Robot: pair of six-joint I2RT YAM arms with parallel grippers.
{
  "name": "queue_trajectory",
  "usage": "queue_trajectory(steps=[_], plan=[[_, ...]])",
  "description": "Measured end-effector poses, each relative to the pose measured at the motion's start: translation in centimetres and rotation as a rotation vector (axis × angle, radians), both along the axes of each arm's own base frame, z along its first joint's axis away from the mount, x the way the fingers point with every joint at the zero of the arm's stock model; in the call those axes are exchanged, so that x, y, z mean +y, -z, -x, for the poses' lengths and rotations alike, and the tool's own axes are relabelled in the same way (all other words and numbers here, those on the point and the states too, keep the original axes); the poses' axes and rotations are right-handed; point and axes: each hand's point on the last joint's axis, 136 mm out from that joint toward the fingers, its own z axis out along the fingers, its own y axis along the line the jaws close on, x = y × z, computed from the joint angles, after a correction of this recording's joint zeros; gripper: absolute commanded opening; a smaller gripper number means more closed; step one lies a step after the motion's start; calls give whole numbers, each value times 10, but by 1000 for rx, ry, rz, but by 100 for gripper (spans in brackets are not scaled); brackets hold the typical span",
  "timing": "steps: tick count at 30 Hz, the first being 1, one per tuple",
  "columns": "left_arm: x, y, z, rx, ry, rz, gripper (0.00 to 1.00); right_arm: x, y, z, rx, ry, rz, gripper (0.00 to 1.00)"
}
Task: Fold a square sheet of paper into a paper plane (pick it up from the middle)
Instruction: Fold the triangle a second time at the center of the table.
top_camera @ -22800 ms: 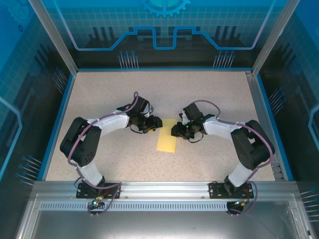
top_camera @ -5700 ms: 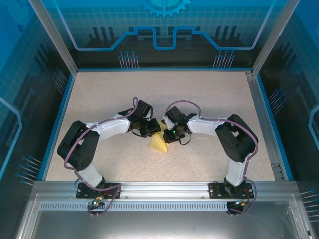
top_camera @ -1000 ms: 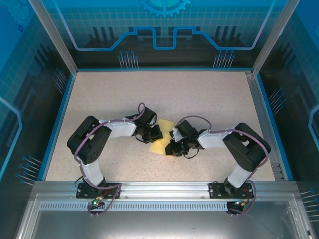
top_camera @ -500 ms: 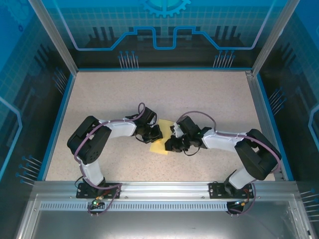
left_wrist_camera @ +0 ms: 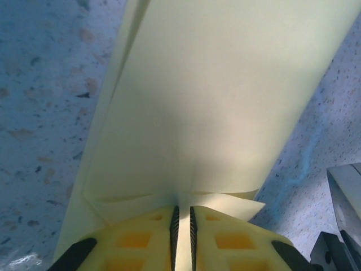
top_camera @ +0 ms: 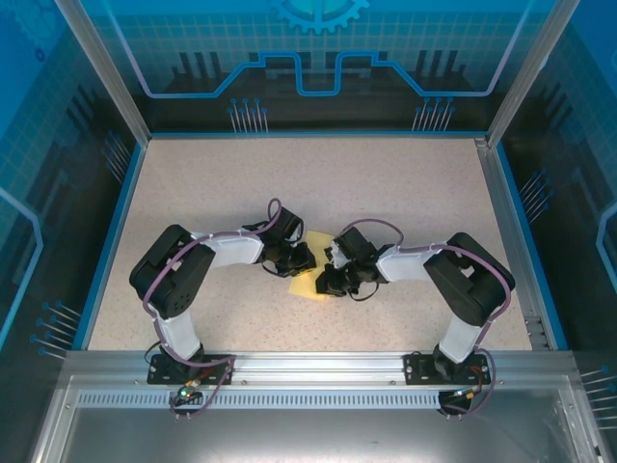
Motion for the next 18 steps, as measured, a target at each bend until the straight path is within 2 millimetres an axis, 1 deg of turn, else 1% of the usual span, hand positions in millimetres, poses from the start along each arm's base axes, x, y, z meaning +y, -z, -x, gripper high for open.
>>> queue_trajectory(steps=[2,5,7,10,12,18], plan=[[1,-3,1,-1,3,0,26,0,0,0,-3,0,-10,9],[-1,-15,2,-16,7,18,26,1,0,0,-3,4,-19,9],[-3,-25,2,-30,13,43,21,2,0,0,-3,6,-21,9],[-7,-35,3,-40,21,75,14,2,0,0,-1,9,-22,9],[-9,-33,6,-32,24,86,10,2,0,0,-1,9,-22,9],[-10,-18,18,8,31,83,8,2,0,0,-1,9,-22,8]])
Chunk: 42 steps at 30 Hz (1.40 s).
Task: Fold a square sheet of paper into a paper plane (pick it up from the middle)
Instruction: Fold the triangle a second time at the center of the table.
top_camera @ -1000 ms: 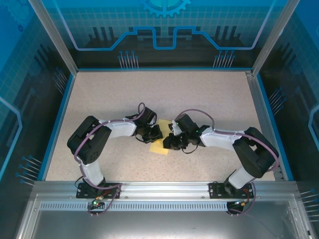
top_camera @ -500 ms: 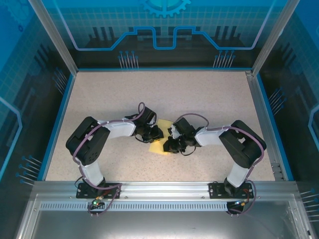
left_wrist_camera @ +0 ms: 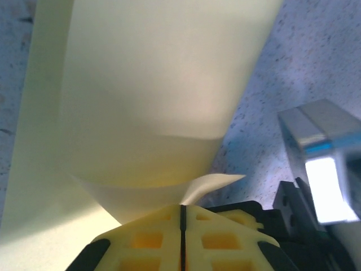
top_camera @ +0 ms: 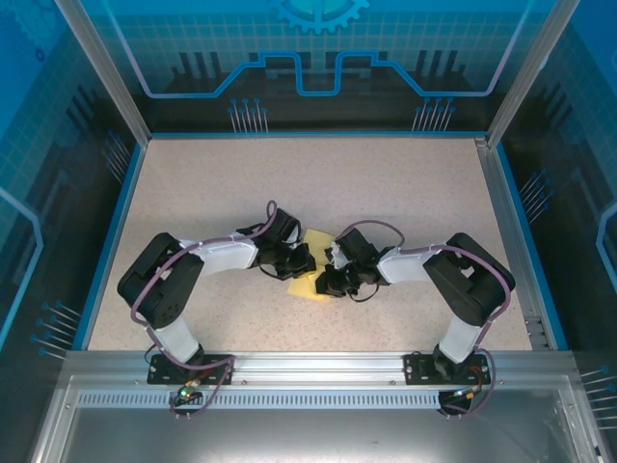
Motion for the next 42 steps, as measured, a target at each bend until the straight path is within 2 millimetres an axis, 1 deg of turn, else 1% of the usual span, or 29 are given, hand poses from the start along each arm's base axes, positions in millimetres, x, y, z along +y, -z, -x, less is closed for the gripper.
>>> queue_trajectory(steps=[6,13,26,32,37,42], plan=[[3,20,5,34,-5,-17,8,0,0,0,3,3,1,5],[2,22,4,19,-6,-11,7,0,0,0,7,5,11,0],[5,21,1,-12,-19,-16,6,-1,1,1,3,2,58,0],[9,22,0,-10,-26,-23,7,-1,1,0,-2,2,59,0],[15,21,-7,-17,-48,-22,7,-1,1,0,-3,0,60,0],[16,22,-7,-29,-50,-8,7,-1,1,0,-5,-2,60,0]])
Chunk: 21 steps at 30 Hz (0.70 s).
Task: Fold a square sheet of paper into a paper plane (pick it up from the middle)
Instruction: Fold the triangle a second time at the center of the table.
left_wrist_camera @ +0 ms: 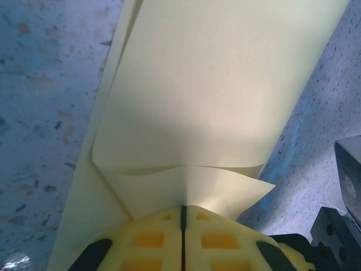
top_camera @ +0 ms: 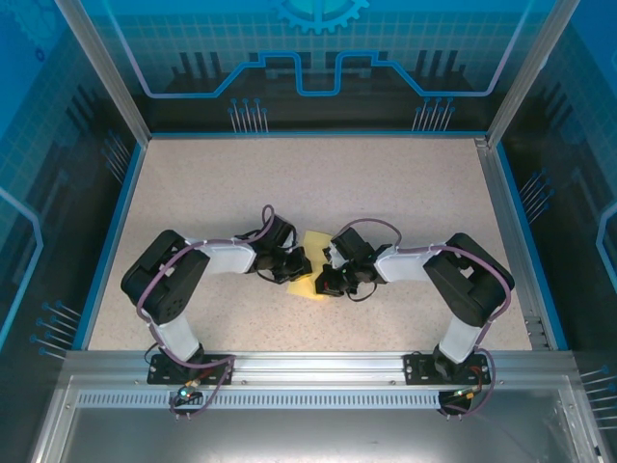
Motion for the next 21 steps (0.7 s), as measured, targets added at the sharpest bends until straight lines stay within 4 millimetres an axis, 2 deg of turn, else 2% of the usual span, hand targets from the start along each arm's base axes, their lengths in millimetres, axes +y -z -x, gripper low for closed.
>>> queue_trajectory(steps=[13,21], plan=[[1,0,-1,-30,17,36,4,0,0,0,7,0,10,0],[1,0,-1,-58,34,41,7,0,0,0,3,0,15,0]])
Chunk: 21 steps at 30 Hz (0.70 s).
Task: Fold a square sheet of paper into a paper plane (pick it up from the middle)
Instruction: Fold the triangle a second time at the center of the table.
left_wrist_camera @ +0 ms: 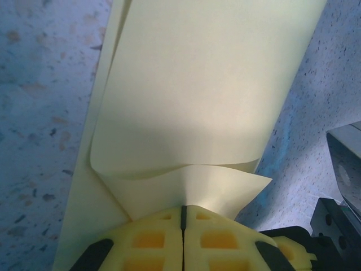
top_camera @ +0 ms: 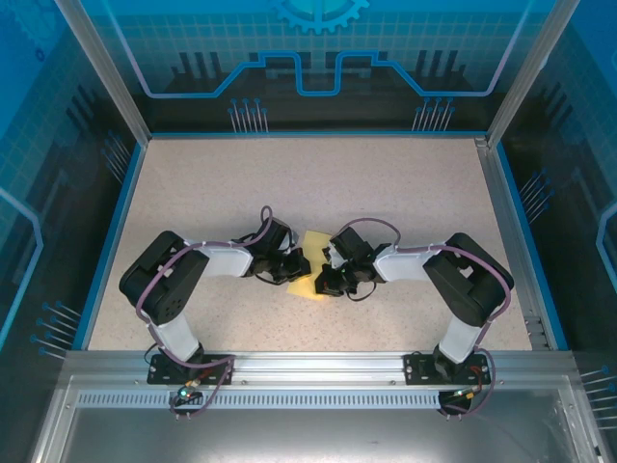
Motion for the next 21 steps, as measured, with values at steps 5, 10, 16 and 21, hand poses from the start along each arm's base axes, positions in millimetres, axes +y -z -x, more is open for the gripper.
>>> queue_trajectory(steps=[5,10,16,21], plan=[[0,0,0,-26,6,10,8,0,0,0,0,0,0,0],[3,0,-4,-40,-4,17,8,2,0,-4,-10,4,1,0],[6,0,-7,-41,-14,17,9,3,0,-6,-21,7,0,0],[8,0,-9,-42,-23,17,10,3,0,-8,-25,9,0,0]])
